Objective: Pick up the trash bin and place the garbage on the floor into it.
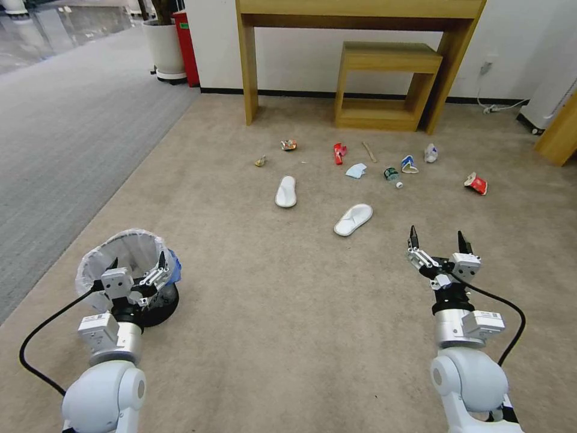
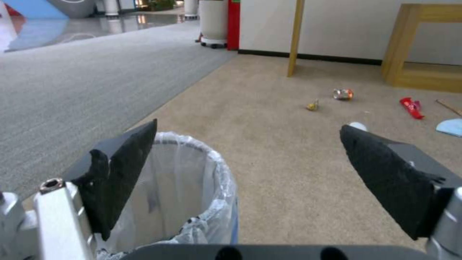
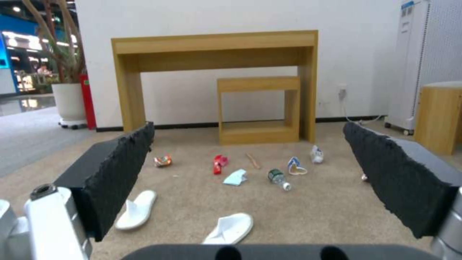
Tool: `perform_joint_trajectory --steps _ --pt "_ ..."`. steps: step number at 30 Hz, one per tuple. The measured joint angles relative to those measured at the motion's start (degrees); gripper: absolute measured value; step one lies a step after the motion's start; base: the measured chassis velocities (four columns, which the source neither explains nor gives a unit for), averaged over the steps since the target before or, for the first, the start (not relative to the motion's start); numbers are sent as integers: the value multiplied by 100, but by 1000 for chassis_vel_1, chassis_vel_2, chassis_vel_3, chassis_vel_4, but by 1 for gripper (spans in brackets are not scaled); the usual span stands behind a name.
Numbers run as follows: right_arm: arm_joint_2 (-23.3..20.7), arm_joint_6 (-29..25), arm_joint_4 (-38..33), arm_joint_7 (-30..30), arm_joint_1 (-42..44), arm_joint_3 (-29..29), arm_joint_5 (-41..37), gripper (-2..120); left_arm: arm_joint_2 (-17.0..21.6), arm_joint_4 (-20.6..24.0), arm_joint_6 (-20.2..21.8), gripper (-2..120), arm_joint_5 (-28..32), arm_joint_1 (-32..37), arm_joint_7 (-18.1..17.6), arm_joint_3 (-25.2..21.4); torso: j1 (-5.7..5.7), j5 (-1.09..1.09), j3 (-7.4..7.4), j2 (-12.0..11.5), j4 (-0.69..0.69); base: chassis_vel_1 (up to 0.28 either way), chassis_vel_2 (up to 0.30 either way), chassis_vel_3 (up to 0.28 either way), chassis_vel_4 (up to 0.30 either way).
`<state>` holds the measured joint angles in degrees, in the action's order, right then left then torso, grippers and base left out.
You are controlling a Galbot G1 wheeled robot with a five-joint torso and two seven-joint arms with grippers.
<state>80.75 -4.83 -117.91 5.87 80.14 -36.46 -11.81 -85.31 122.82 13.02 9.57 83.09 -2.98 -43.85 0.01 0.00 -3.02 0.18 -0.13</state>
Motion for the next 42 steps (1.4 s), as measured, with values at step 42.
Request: perform_joint_trajectory --steps 42 --pt "28 -137 9 4 57 -50 193 100 -8 37 -19 100 -20 44 5 -7 0 -1 0 0 0 67 60 -66 -65"
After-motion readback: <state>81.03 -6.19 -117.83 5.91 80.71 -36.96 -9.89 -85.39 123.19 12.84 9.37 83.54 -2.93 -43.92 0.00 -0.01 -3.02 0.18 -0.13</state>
